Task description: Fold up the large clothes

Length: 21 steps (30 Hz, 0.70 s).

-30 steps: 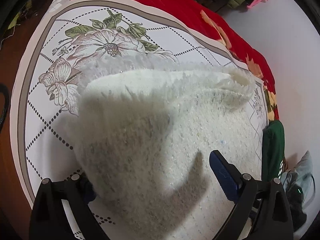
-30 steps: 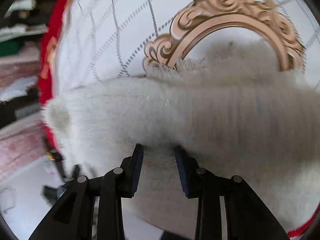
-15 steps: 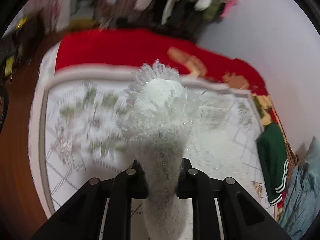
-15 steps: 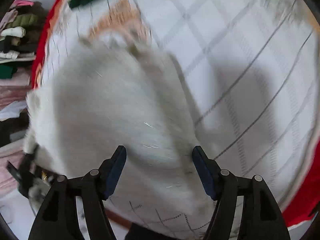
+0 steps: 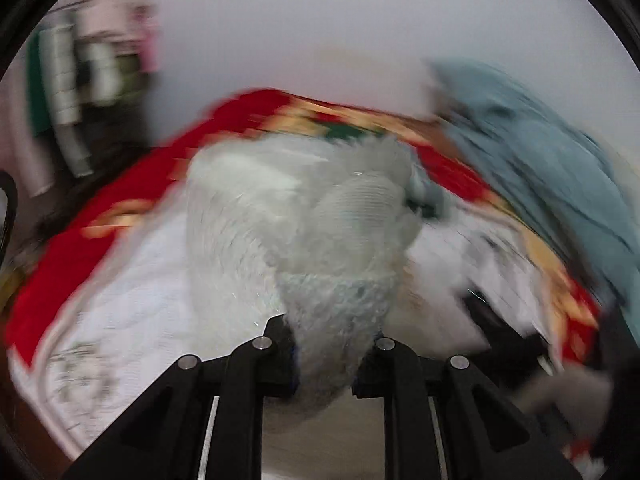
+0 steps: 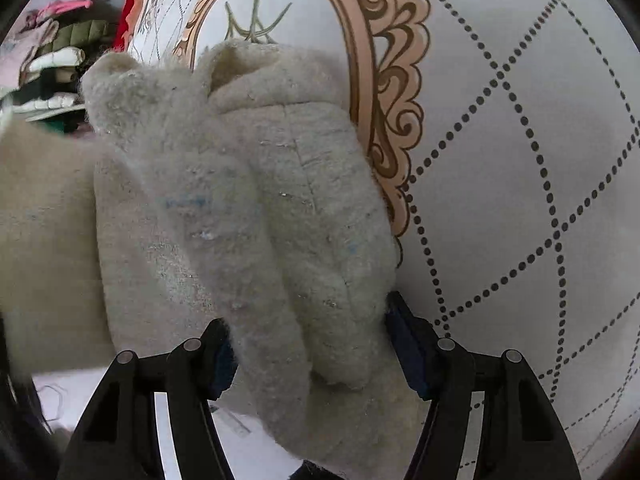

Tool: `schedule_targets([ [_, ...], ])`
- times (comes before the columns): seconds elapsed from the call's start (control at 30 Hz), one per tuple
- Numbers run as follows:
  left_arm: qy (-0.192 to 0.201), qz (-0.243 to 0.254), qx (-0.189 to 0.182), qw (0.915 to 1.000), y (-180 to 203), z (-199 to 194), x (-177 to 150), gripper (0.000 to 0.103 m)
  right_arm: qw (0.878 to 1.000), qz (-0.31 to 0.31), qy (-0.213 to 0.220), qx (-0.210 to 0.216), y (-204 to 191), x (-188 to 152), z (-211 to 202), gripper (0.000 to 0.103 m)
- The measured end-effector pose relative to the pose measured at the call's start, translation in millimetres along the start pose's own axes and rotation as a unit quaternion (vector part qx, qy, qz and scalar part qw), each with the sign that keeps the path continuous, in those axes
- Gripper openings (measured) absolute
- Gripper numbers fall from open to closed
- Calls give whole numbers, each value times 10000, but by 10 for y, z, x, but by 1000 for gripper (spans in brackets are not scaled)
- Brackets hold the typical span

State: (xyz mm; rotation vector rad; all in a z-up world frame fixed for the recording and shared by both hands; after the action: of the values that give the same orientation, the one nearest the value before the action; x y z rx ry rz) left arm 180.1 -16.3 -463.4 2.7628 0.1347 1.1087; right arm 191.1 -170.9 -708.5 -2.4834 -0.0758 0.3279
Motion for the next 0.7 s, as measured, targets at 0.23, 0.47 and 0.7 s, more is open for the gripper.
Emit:
schedule_targets([
  [0.23,-951,790,-743,9895,466,458,-840,13,9996,35,-207,167,203,45,-40,65],
  [0.47,-1059,1151,-486,9865,288,407,-950,14,9993,-39,-68,-354,346,-12,-456,67],
  [0.7,-1048,2279,-297,9676,275,279,-1283,14,9956,150,885,279,306,-146,-1320,68],
])
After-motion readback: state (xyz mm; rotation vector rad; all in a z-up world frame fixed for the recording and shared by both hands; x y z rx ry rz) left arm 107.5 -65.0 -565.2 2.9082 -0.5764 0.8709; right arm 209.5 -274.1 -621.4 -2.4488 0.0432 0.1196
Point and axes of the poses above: each gripper's, at about its wrist camera, not at the fingertips, and z roughly the way its jaws point, y to its right, x to its top, the point moved 7 cm from there along z, roughly the way its jaws point, and after that the axes turned 5 degrees about -z, right-handed, at the moved point
